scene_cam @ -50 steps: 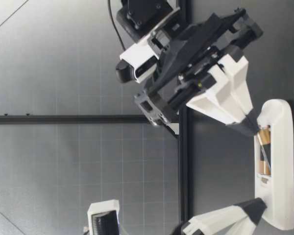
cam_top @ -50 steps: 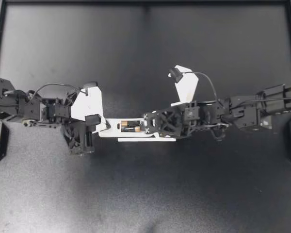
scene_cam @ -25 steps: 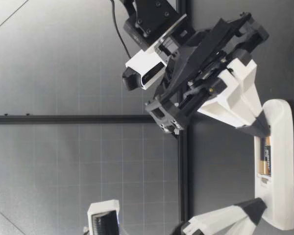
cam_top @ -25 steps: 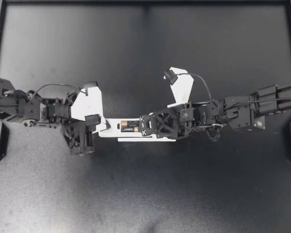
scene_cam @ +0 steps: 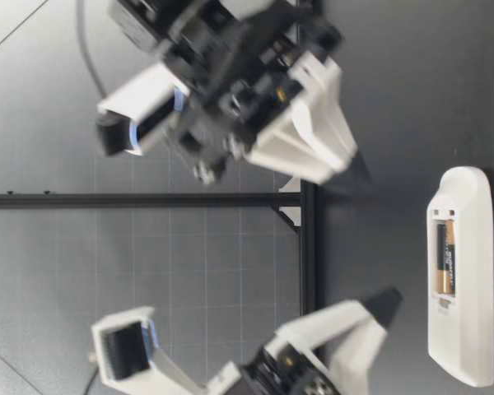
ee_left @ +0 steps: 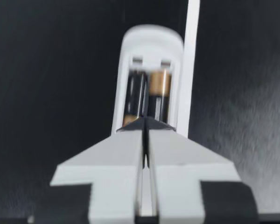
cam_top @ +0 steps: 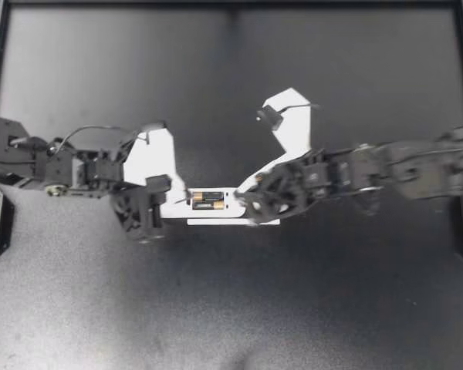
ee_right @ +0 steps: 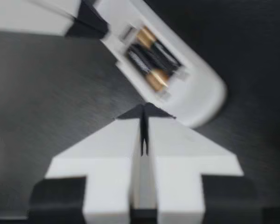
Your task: Place the battery into the slot of the remote controller.
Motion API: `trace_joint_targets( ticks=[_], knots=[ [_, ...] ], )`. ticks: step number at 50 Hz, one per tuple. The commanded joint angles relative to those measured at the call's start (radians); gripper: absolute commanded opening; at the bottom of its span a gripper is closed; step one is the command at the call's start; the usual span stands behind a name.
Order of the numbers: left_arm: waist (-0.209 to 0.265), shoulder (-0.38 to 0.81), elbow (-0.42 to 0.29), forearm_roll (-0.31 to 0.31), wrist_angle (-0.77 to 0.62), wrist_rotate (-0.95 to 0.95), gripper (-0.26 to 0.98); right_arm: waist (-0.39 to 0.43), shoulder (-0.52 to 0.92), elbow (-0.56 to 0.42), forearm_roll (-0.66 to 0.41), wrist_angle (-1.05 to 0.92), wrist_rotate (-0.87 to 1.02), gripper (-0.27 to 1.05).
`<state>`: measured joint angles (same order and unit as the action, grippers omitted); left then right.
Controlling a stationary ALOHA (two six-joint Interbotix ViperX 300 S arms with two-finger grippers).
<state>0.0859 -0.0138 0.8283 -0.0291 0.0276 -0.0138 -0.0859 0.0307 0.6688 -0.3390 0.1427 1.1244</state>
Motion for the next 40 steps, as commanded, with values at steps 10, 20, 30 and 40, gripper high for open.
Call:
trace_joint_targets(
  ticks=[10,20,30,40],
  knots=[
    [-0.006,0.074,-0.101,-0.002,0.002,0.002,-0.14,-0.006,-0.097,0.054,-0.133,0.071,-0.018,-0.1],
    [-0.015,0.121,-0.149,-0.002,0.051,0.002,-0.14,-0.005,-0.109,0.078,-0.184,0.071,-0.032,-0.1],
    [-0.02,0.146,-0.173,0.0,0.061,0.002,-0.14,-0.005,-0.109,0.081,-0.184,0.077,-0.054,-0.1],
    [-0.021,0.193,-0.181,-0.002,0.066,0.002,-0.14,-0.005,-0.106,0.081,-0.184,0.077,-0.054,-0.1]
  ],
)
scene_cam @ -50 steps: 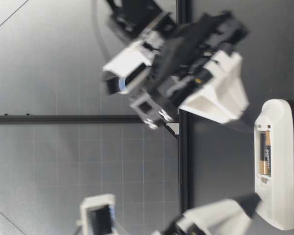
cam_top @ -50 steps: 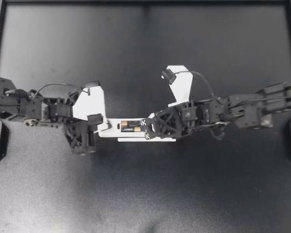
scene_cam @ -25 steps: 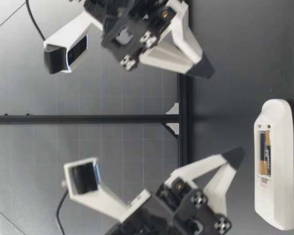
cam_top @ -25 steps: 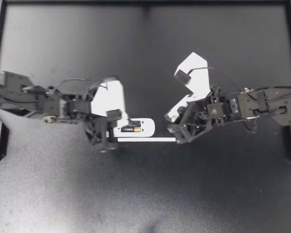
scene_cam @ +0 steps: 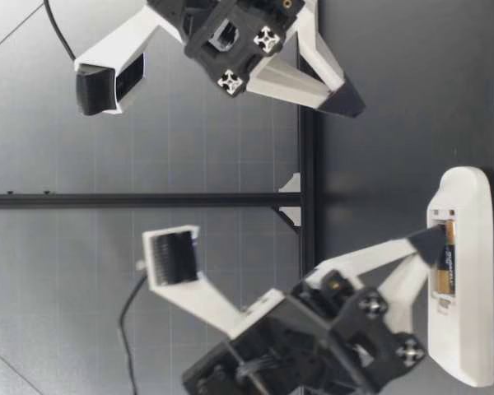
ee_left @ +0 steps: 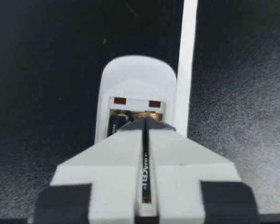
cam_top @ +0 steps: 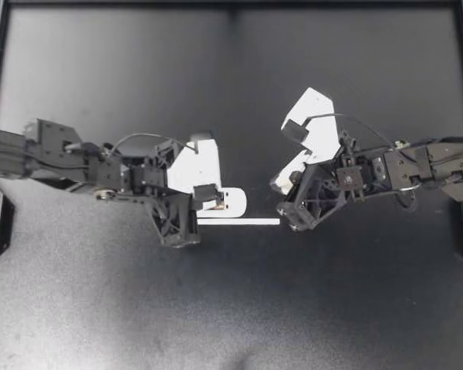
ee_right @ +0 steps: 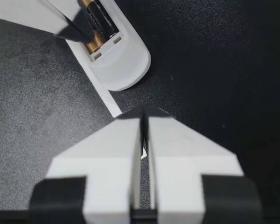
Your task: Place the battery into the slot of the remote controller.
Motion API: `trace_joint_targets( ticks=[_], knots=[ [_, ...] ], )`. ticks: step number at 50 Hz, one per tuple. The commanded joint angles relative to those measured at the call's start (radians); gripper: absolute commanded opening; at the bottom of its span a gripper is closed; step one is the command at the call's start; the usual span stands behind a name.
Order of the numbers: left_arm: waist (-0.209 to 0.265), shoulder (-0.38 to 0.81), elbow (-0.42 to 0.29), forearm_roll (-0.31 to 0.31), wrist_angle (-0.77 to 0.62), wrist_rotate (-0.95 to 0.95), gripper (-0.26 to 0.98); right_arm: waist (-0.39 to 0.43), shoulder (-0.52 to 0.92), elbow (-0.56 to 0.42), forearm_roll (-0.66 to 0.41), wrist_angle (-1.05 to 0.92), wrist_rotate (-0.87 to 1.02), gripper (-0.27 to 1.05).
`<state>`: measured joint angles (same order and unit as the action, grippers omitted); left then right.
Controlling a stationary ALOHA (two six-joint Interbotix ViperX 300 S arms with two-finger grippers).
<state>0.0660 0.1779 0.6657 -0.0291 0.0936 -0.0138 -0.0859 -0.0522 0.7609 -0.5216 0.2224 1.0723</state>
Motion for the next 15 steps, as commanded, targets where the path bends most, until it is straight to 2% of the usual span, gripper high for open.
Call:
trace_joint_targets(
  ticks=[1,7,15],
  knots=[
    [-0.002,0.006,-0.018,-0.002,0.002,0.002,-0.14,-0.005,-0.023,-0.011,-0.002,-0.003,-0.002,-0.1],
    [0.0,0.02,-0.018,-0.002,0.015,0.0,-0.14,-0.003,-0.031,-0.011,-0.002,-0.006,-0.002,-0.1],
    [-0.002,-0.018,-0.018,-0.002,0.021,-0.002,-0.14,-0.005,-0.054,-0.015,-0.029,-0.012,-0.025,-0.1]
  ],
)
